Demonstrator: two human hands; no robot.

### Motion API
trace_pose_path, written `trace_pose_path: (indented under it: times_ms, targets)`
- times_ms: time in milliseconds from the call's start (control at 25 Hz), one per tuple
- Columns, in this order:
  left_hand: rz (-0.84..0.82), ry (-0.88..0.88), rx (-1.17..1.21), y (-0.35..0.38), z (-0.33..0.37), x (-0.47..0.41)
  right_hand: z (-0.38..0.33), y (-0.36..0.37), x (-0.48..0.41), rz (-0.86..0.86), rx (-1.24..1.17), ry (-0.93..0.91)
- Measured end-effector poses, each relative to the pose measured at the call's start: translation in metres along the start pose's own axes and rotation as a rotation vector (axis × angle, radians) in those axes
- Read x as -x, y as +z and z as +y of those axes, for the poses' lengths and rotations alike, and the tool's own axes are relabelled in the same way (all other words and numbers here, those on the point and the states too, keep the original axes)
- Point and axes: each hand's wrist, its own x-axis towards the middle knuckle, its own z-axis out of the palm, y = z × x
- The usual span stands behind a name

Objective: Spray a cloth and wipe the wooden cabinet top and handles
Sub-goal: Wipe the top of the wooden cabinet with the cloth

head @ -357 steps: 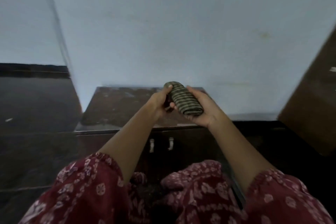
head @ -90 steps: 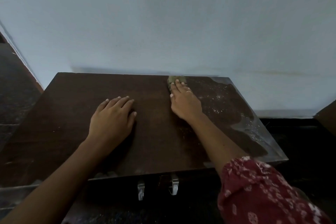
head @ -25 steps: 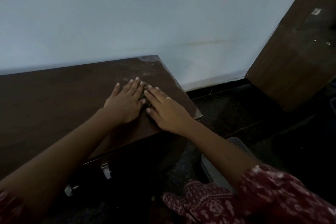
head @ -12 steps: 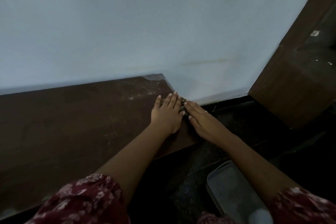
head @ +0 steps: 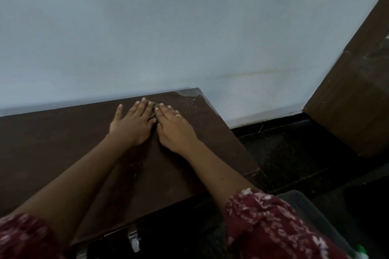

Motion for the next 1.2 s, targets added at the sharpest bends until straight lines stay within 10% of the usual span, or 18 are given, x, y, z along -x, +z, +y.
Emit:
trace_pose_path:
  times_ms: [480, 1200]
  targets:
    - [0.193, 0.211, 0.030, 0.003, 0.074, 0.012, 0.063, -0.031, 0.075, -0.056, 0.055, 0.004]
    - [0.114, 0.073, 0.096, -0.010, 0.026, -0.116, 0.075, -0.006, -0.087, -0.020, 0.026, 0.135]
